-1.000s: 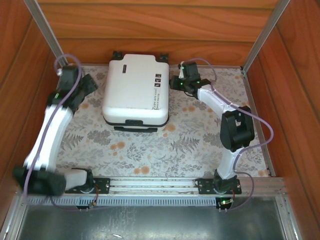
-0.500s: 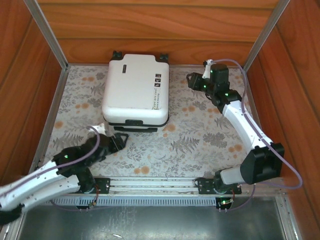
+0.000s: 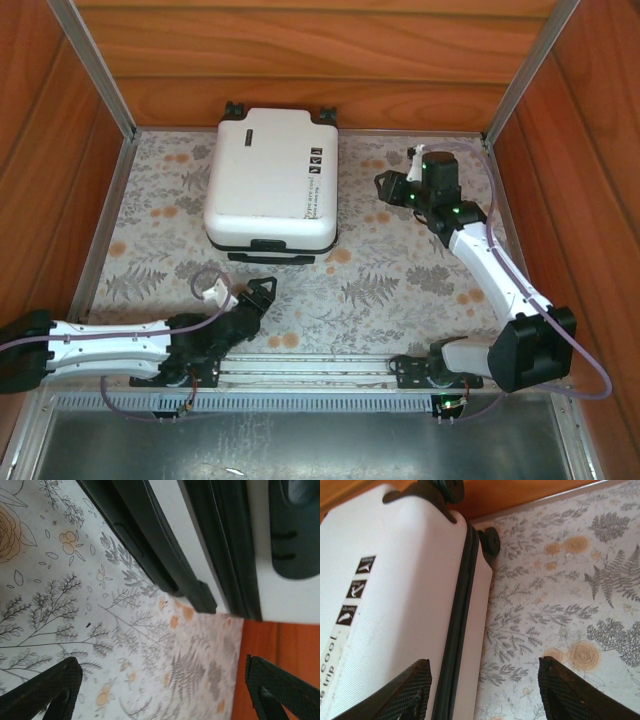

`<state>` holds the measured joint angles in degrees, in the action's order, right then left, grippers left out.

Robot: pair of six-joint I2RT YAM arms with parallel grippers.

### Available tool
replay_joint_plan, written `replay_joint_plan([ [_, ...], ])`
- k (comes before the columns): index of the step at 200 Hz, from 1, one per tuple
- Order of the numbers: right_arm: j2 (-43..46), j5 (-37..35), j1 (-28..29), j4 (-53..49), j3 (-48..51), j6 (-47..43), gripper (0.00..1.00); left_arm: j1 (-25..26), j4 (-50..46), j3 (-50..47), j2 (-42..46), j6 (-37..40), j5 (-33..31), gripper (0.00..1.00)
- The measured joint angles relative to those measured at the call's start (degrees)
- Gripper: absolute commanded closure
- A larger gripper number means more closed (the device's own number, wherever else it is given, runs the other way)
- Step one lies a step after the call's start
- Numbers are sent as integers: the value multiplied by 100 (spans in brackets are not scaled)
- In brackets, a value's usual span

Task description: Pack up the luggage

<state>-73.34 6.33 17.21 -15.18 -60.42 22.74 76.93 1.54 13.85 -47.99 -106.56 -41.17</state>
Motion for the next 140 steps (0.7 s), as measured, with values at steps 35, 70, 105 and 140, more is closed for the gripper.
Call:
replay_joint_plan([
  [35, -81, 199, 0, 118, 166, 13, 41, -586, 326, -22, -168, -302, 164, 16],
  [70, -153, 310, 0, 302, 308, 20, 42, -1174, 551, -20, -291, -348, 463, 21],
  [105, -221, 372, 0, 474, 437, 31, 42, -1486, 782, 42, -717, -409, 741, 24],
  [140, -326, 442, 0, 544, 474, 24, 43, -1766, 1029, 337, -1117, -380, 970, 27],
])
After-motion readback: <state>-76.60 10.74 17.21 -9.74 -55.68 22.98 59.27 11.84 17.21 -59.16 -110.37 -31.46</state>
